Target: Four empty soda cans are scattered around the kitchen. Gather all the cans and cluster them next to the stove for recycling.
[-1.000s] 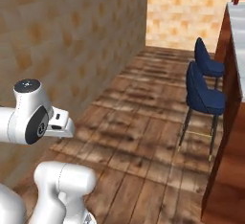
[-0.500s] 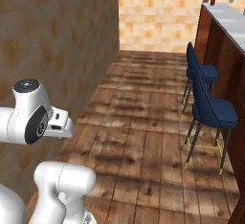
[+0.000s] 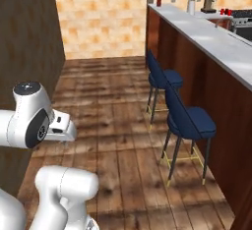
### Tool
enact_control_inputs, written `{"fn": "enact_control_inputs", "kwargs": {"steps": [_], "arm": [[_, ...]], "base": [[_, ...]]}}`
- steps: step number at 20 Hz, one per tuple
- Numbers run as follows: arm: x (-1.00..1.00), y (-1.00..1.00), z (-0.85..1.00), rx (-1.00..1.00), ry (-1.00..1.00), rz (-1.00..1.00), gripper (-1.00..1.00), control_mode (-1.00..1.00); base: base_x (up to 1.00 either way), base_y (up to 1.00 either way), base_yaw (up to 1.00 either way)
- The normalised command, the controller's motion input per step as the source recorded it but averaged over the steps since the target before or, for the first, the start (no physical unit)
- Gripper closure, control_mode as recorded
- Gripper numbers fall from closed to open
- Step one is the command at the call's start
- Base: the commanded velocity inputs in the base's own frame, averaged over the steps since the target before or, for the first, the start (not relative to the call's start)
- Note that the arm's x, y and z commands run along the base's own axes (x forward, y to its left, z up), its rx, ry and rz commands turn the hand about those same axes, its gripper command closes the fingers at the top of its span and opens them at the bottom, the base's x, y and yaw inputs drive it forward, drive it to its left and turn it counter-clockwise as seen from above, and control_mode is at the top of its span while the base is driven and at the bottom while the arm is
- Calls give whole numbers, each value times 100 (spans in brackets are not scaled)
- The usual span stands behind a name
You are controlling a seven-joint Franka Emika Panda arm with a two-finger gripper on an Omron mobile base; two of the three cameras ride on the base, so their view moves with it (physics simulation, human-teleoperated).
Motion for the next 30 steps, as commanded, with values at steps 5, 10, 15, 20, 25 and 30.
{"fn": "enact_control_inputs", "kwargs": {"steps": [5,10,15,20,25,30], "arm": [[0,0,0,0,0,0,-100,100],[0,0,0,0,0,0,-100,100],[0,0,0,0,0,0,-100,100],[0,0,0,0,0,0,-100,100],[0,0,0,0,0,0,-100,100],[0,0,0,0,0,0,-100,100]], "base": [[100,78,-35],[100,100,-9],[100,100,2],[100,99,1],[100,93,0],[100,69,0]]}}
